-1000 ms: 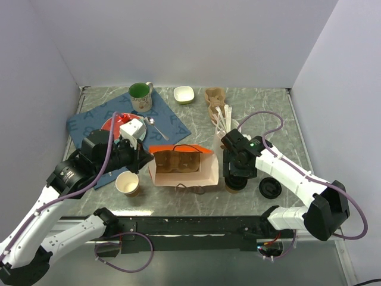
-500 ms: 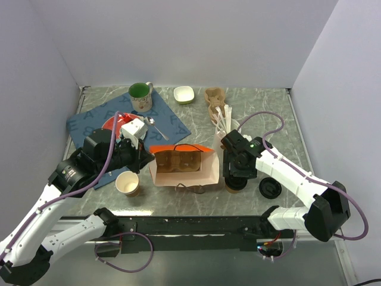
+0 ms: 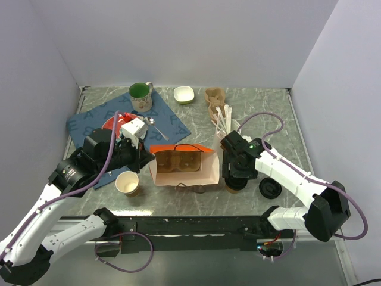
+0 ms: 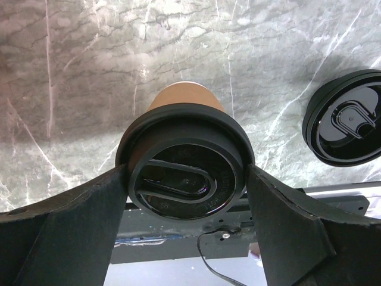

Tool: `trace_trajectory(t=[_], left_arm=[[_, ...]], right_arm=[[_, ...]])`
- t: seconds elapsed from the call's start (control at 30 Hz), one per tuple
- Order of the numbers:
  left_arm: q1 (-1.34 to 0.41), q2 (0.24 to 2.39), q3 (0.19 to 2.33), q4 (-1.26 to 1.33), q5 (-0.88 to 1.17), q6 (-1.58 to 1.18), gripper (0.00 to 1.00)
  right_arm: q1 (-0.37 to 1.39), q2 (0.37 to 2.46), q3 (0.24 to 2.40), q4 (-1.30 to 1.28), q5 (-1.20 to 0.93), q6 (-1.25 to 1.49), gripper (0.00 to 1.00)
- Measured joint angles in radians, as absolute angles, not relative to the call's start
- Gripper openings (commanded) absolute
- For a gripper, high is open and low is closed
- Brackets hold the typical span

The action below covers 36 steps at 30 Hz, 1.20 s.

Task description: Pack the takeout coffee

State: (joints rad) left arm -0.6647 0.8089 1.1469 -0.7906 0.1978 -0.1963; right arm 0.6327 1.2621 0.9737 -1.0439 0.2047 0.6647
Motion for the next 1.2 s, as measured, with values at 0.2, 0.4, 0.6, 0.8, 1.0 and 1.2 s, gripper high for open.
trace_trajectory(t=[0.2,0.4,0.6,0.8,1.0,1.2], left_arm=[[-0.665,0.809,1.147,-0.791,0.198,-0.196,0.01],[-0.665,0.809,1.147,-0.791,0.198,-0.196,0.01],[-0.665,0.808,1.147,-0.791,0.207,-0.199,0.01],[-0.665,0.809,1.147,-0.791,0.213,-0.208,0.01],[-0.665,0.815,1.147,-0.787,0.217,-0.235,0.01],[-0.665,0.856,1.147,-0.783,0.224,-0.258,0.01]], right_arm=[[0.640,1.267,0.977,-1.045,0.210,0.665,0.74],[0.650,1.278,0.988,-1.058,0.218,0.664,0.62],[0.650,1.274,1.034,-1.159,0.243,0.643,0.62],[0.651,1.188,1.324,-1.266,0.254,0.535,0.60],[0.661,1.096,1.697,-1.282,0.187,0.336,0.61],[0.786,1.043,1.798,-1.250,0.037,0.155,0.61]])
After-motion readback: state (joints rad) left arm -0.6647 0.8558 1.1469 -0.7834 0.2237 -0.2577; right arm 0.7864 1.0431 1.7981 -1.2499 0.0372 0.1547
